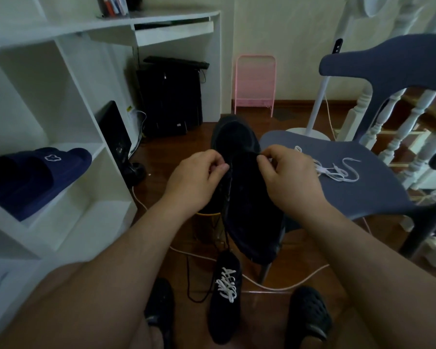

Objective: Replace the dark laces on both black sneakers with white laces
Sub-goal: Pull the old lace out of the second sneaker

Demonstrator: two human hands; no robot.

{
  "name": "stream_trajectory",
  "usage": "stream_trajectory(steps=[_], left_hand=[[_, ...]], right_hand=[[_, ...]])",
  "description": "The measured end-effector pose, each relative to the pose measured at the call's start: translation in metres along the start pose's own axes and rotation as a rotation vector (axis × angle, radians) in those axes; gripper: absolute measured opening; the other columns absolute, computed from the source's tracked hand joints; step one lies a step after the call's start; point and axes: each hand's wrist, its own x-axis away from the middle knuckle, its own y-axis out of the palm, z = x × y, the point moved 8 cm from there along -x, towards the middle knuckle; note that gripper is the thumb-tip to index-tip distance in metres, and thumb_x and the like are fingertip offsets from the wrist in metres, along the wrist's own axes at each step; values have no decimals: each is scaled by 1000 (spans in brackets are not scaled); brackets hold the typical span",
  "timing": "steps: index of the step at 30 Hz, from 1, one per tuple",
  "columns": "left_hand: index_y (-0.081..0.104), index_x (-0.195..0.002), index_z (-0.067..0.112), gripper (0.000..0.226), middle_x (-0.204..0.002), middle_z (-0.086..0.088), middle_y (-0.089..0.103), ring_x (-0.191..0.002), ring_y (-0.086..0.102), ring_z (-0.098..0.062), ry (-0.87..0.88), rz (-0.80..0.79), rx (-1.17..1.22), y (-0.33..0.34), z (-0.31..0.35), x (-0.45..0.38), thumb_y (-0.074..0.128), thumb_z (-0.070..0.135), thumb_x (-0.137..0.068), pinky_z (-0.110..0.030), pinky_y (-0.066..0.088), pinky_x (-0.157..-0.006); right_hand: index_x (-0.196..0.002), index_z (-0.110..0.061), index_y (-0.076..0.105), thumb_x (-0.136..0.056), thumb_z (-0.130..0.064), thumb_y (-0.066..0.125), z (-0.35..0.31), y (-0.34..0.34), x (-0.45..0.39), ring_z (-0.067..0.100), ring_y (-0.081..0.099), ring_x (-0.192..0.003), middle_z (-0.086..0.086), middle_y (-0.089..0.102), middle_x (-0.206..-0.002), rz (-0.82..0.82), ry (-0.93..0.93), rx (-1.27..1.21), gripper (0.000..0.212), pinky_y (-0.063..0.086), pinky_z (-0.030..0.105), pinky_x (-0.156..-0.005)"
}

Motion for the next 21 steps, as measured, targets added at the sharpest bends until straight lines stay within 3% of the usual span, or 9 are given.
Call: stream_trajectory(steps=[5, 8, 10, 12, 15, 18, 21], left_hand=[[56, -95, 33, 14, -87, 8, 59, -76, 57, -15, -218, -47, -137, -1, -32, -3, 53, 42, -104, -36, 41, -63], [54, -92, 28, 18, -89, 0, 63, -81, 60, -23, -436, -162, -247, -7, -67, 3, 57, 44, -102, -40, 51, -72], [54, -93, 28, 19, -93, 0, 64, -85, 61, -23, -477, -208, -238, -6, -79, 6, 60, 44, -101, -41, 54, -78], [55, -104, 31, 10, -98, 5, 64, -86, 61, -18, -421, -127, -118, -8, -71, 5, 60, 39, -101, -39, 53, -75], [55, -119, 36, 17, -101, 14, 64, -85, 62, -4, -224, 57, 183, -18, -33, 1, 60, 34, -102, -28, 51, -72], [57, -119, 36, 17, -98, 14, 64, -83, 61, -3, -79, 2, 160, -9, -6, 4, 61, 42, -104, -28, 52, -72], [59, -112, 35, 9, -90, 10, 65, -80, 59, -4, -109, -42, 152, 2, -13, 3, 61, 40, -105, -29, 46, -67]], right_hand=[[-96, -16, 72, -104, -27, 57, 5, -5, -2, 15, 59, -72, -7, 61, -75, 3, 6, 14, 20, 45, 33, -68], [-92, -18, 70, -104, -28, 57, 14, -12, -5, 9, 52, -67, -15, 54, -69, 40, 59, -7, 20, 44, 33, -72], [-93, -17, 70, -104, -28, 57, 14, -11, -4, 7, 53, -66, -14, 56, -70, 36, 68, -10, 20, 45, 34, -74], [-94, -16, 71, -103, -28, 57, 11, -8, -3, 15, 59, -73, -5, 64, -77, 28, 60, -6, 21, 50, 38, -75], [-95, -16, 71, -104, -29, 56, 10, -6, -3, 19, 61, -78, -2, 66, -81, 19, 73, 1, 21, 51, 40, -76], [-95, -17, 71, -104, -29, 56, 8, -5, -2, 17, 58, -76, -4, 63, -78, 18, 67, -19, 21, 47, 37, -72], [-96, -17, 71, -104, -29, 56, 4, -3, -1, 13, 57, -73, -8, 61, -76, -3, 56, -23, 20, 45, 33, -69]])
